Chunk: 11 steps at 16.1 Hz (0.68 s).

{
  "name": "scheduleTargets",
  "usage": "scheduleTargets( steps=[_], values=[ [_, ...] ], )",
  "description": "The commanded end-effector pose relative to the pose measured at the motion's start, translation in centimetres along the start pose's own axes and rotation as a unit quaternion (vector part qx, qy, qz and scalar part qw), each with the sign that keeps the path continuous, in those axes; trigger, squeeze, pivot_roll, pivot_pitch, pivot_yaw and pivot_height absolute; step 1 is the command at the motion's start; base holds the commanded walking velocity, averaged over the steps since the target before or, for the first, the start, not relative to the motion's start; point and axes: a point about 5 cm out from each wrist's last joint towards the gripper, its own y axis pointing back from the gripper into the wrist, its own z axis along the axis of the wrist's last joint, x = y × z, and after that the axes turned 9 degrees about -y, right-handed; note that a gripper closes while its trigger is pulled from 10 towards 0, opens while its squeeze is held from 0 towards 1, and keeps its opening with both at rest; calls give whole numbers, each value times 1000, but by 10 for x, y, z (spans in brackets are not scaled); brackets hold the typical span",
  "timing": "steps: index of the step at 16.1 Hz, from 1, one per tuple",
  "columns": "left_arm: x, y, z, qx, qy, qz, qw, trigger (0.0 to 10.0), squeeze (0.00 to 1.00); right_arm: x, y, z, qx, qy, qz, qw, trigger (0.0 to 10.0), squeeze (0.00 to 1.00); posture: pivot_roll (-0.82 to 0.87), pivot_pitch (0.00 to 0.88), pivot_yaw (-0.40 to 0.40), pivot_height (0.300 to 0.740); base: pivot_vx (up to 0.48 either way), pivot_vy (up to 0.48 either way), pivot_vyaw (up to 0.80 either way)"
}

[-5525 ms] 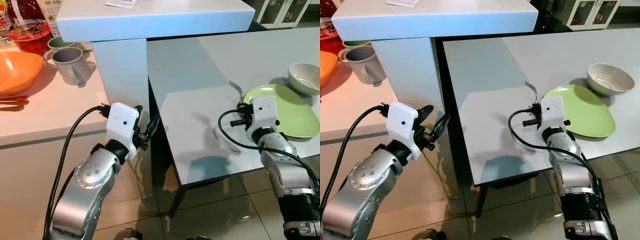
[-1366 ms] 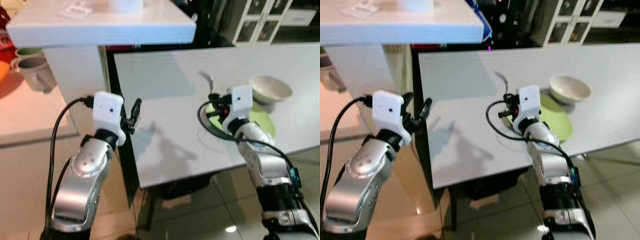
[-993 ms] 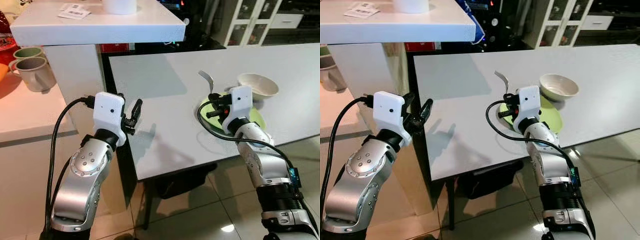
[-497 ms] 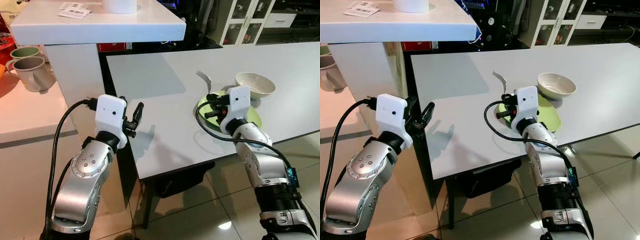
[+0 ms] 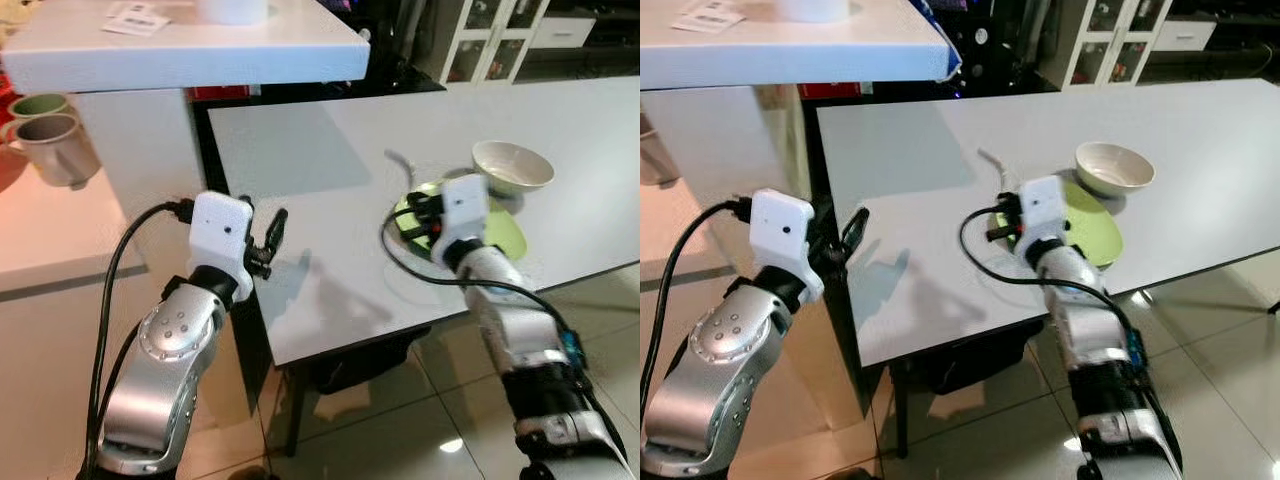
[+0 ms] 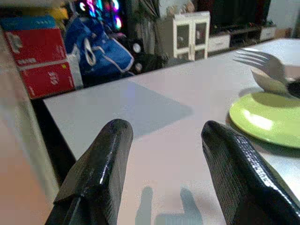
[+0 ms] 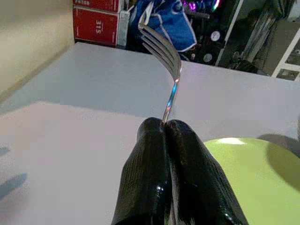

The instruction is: Setting the table

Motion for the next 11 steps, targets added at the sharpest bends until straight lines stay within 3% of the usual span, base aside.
scheduleTargets(
  steps=[1, 5, 8, 11],
  values=[
    [-5, 2, 3, -2, -3, -21, 1000, 10000, 0, 2, -5, 5, -8, 14, 0, 1000, 10000, 0, 103, 44, -46, 740, 0, 0, 0],
    [-19, 16, -1, 18, -18, -73, 997, 10000, 0, 0, -20, -6, 19, 20, -39, 999, 10000, 0, 136, 76, -65, 740, 0, 0, 0],
    [-17, 27, -2, 32, -22, -71, 997, 10000, 0, 9, -26, -26, 48, 10, -43, 998, 10000, 0, 172, 104, -71, 740, 0, 0, 0],
    [-16, 32, -1, 37, -23, -76, 996, 10000, 0, 12, -28, -32, 55, 7, -49, 997, 10000, 0, 184, 116, -69, 740, 0, 0, 0]
  ],
)
